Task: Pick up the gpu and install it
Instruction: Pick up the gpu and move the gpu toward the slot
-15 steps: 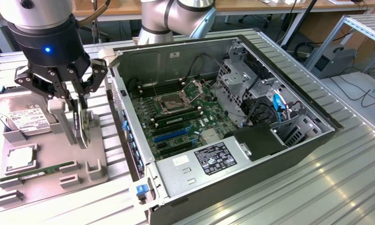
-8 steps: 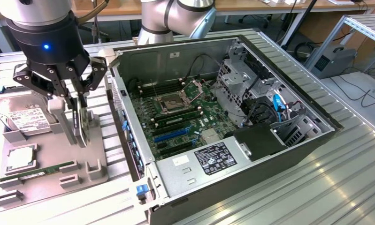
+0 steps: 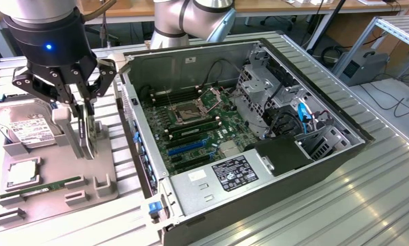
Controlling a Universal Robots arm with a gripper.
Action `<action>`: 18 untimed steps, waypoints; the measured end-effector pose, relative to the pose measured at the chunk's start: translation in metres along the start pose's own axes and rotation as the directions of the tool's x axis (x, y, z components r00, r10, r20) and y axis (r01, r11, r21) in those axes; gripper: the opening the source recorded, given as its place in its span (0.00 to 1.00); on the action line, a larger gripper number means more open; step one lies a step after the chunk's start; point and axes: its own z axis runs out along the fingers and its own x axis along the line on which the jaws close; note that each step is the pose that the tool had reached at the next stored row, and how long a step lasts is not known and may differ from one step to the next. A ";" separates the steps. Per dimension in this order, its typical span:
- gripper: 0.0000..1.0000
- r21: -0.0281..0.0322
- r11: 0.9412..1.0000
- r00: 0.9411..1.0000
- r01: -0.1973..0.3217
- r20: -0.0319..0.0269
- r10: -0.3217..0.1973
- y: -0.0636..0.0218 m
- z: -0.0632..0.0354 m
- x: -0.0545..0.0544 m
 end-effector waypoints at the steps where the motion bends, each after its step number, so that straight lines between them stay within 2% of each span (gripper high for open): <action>1: 0.27 0.000 1.000 1.000 0.000 0.000 0.000 0.0000 -0.0007 0.000; 18: 0.27 0.000 1.000 1.000 0.000 0.000 0.000 0.0005 -0.0130 0.000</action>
